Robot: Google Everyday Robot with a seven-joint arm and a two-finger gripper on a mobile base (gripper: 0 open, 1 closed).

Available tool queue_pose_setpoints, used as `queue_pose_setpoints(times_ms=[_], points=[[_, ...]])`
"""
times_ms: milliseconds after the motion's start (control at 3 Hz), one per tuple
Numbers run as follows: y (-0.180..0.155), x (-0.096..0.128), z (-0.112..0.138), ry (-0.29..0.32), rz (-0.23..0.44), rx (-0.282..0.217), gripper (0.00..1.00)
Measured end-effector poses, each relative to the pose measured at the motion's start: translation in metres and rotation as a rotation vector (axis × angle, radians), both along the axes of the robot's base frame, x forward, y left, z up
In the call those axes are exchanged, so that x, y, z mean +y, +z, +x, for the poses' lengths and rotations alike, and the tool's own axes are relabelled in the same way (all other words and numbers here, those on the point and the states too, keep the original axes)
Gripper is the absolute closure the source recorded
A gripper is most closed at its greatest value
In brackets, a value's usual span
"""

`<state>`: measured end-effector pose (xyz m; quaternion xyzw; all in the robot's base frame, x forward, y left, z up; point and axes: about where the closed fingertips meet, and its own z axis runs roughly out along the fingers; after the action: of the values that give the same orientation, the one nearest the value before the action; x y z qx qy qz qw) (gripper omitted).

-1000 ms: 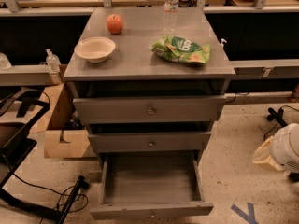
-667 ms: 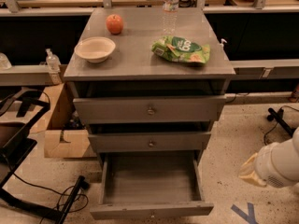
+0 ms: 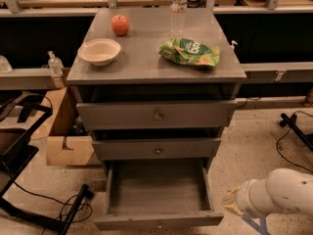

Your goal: Close bottom drawer

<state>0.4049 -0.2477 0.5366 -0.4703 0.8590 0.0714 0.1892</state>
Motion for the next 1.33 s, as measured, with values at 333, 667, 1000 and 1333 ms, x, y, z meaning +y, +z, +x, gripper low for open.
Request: queue_pose_setpoints(times_ms=[333, 667, 1000, 1333], points=[[-0.054, 0.030, -0.006, -0.015, 0.046, 0.019, 1.00], [-0.093, 0.058, -0.019, -0.037, 0.101, 0.041, 1.00], [-0.100, 0.062, -0.021, -0.035, 0.099, 0.053, 1.00], [-0.140, 0.076, -0.029, -0.030, 0.079, 0.098, 1.00]])
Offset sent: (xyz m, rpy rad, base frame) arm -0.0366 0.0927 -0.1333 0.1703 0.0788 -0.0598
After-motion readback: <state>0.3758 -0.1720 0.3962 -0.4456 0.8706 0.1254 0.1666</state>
